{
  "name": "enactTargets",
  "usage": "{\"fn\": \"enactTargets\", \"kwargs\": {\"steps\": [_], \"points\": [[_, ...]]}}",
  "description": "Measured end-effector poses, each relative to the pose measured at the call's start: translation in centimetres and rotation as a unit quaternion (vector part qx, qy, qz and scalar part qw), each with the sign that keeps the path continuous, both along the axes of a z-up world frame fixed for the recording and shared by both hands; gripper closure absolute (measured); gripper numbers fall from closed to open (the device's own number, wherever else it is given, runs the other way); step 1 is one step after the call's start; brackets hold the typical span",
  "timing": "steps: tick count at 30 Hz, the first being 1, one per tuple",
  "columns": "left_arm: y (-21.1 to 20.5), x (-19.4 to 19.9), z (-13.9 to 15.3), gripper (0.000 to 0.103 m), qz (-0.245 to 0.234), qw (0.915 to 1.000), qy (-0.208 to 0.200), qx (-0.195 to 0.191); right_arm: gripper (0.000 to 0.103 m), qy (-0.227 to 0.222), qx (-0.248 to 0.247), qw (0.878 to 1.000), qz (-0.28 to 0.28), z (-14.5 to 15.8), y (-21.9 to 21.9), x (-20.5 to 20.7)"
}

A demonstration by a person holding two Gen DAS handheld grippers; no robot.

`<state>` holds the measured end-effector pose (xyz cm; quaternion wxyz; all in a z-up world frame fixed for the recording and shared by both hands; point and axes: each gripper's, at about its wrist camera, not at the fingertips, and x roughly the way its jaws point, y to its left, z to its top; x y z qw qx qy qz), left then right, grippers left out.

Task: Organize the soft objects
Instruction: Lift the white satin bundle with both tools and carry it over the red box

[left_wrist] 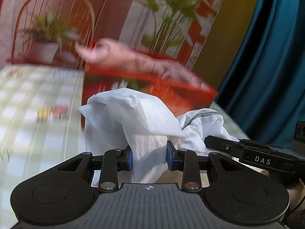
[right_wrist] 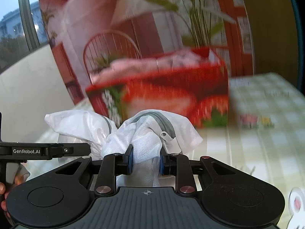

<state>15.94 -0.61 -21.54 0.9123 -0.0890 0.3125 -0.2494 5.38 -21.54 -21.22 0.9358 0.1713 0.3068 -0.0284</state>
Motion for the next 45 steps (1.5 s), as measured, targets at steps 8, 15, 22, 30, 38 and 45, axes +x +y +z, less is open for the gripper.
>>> {"fn": "enactTargets", "kwargs": {"steps": [8, 15, 22, 30, 38, 45], "points": [[-1.2, 4.0, 6.6, 0.069, -0.003, 0.998, -0.061, 0.016, 0.081, -0.055, -0.017, 0.998, 0.003, 5.4, -3.0, 4.4], [-2.3, 8.7, 9.1, 0.069, 0.008, 0.9971, -0.07, 0.031, 0.081, -0.073, -0.06, 0.995, 0.011, 8.8, -4.7, 9.8], [-2.3, 14.4, 8.7, 0.069, 0.03, 0.9993, -0.018, 0.012, 0.08, -0.055, -0.08, 0.995, 0.007, 9.1, -6.3, 14.9], [-2.8, 18.8, 6.2, 0.069, 0.045, 0.9979, 0.039, 0.025, 0.081, 0.002, -0.065, 0.998, -0.022, 6.2, -8.7, 19.6], [-4.1, 21.4, 3.5, 0.069, 0.034, 0.9921, 0.09, 0.081, 0.081, 0.07, -0.068, 0.995, -0.008, 3.2, -9.2, 22.4], [-4.7, 21.6, 2.3, 0.069, 0.009, 0.9891, 0.112, 0.095, 0.081, 0.115, -0.054, 0.992, -0.003, 1.3, -9.5, 23.5]]}}
